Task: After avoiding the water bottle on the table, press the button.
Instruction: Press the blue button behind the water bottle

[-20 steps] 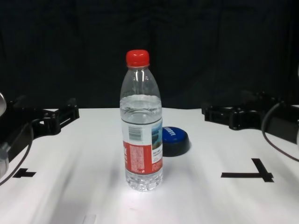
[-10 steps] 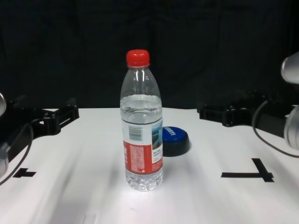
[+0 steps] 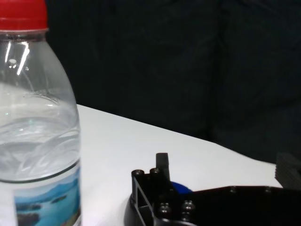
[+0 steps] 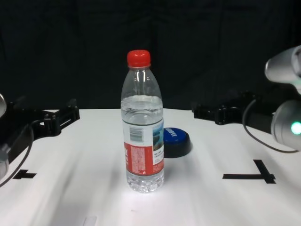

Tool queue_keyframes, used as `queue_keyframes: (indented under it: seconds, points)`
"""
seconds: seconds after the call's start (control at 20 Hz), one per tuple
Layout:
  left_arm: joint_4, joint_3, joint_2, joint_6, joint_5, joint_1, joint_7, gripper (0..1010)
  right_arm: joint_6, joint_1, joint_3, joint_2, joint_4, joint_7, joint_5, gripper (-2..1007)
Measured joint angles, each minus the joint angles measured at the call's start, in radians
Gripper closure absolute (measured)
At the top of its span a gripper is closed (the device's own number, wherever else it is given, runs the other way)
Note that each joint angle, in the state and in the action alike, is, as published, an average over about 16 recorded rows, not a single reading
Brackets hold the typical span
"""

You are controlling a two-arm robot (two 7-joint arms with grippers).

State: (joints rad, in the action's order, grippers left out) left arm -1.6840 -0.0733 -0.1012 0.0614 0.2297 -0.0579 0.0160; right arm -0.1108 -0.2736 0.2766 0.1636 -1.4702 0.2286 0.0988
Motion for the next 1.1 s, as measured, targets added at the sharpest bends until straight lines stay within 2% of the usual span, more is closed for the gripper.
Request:
queue_keyframes:
  seconds: [0.55, 1.1]
  points:
    - [0.0, 0.0, 0.0, 0.0, 0.0, 0.0, 0.0, 7, 0.022, -0.091, 0.016, -0.026, 0.121, 0.002, -0.013, 2]
    - [0.0, 0.0, 0.0, 0.0, 0.0, 0.0, 0.0, 7, 0.038, -0.154, 0.022, -0.048, 0.211, -0.006, -0.032, 2]
